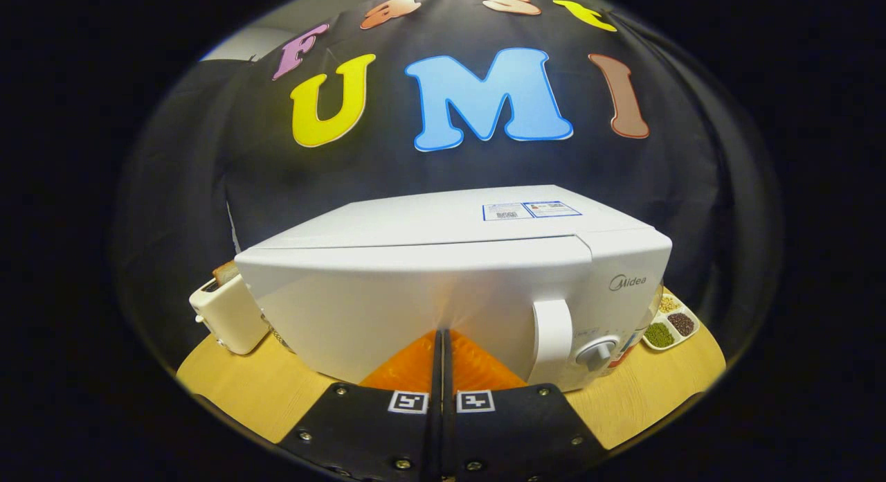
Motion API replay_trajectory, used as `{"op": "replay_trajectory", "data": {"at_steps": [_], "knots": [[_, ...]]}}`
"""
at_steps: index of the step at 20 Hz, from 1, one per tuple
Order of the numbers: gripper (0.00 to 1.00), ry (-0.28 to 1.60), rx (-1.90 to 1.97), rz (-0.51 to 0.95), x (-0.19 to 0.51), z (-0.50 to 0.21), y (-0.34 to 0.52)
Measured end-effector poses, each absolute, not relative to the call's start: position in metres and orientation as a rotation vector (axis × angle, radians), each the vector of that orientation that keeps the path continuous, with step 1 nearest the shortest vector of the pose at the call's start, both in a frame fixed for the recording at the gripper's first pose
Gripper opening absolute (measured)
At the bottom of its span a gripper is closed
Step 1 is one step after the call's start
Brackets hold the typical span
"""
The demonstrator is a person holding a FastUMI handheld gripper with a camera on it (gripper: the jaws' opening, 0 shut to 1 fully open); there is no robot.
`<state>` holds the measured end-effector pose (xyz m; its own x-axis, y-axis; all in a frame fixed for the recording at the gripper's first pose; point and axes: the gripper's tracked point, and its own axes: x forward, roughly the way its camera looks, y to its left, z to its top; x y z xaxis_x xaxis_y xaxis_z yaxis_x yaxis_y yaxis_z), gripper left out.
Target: Open the microwave, put the food inside, and close the microwave door.
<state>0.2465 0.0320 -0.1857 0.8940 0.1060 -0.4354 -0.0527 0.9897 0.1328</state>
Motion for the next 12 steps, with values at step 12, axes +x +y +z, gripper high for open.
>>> {"op": "replay_trajectory", "data": {"at_steps": [12], "knots": [[0.01, 0.272, 0.032, 0.033, 0.171, -0.101, 0.027]]}}
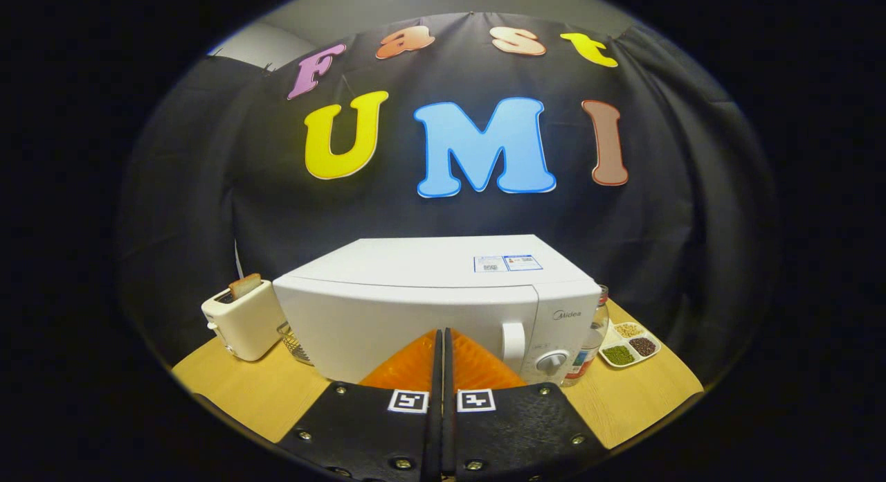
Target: Open the microwave, put the food inside, and close the microwave door.
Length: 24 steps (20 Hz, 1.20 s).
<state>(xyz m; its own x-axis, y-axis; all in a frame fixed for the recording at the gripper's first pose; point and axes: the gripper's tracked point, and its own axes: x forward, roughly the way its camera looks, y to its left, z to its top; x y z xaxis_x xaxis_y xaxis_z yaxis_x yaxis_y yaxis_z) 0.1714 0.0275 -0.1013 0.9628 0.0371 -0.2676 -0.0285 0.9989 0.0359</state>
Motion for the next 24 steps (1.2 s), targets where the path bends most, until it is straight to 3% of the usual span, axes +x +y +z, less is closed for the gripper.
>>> {"op": "replay_trajectory", "data": {"at_steps": [10, 12, 14, 18, 24], "knots": [[0.01, 0.154, 0.026, -0.005, 0.055, -0.045, 0.025], [0.13, 0.137, 0.011, -0.018, 0.034, -0.039, 0.023], [0.16, 0.112, 0.026, 0.002, 0.012, -0.030, 0.029], [0.97, 0.066, 0.010, -0.025, -0.012, -0.022, 0.024], [0.98, 0.065, 0.012, -0.039, -0.038, -0.020, 0.019]]}}
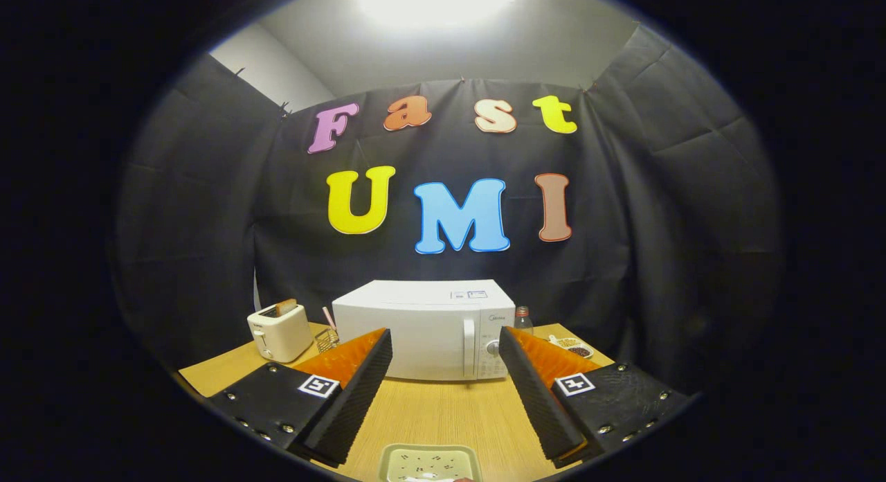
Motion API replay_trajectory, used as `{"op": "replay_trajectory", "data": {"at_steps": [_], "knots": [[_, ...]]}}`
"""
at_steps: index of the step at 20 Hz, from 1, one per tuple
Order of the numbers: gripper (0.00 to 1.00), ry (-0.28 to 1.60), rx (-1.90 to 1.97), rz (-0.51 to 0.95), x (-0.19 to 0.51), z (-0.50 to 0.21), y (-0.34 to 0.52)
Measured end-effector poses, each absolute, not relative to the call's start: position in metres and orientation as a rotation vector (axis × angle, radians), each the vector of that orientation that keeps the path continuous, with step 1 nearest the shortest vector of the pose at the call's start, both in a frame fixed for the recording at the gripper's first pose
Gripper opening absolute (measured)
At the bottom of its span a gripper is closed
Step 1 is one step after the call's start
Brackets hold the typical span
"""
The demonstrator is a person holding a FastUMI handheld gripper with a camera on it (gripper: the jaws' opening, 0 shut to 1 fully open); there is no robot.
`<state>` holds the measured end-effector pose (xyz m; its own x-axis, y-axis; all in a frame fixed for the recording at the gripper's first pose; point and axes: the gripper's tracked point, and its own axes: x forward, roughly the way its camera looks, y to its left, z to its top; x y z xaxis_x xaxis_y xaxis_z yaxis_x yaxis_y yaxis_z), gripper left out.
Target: Open the microwave, put the food inside, and close the microwave door.
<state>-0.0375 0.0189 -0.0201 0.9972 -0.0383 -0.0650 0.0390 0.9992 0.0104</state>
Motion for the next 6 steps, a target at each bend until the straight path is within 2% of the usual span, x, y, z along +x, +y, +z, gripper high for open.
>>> {"op": "replay_trajectory", "data": {"at_steps": [6], "knots": [[0.98, 0.072, 0.027, -0.037, -0.0499, -0.0231, 0.0148]]}}
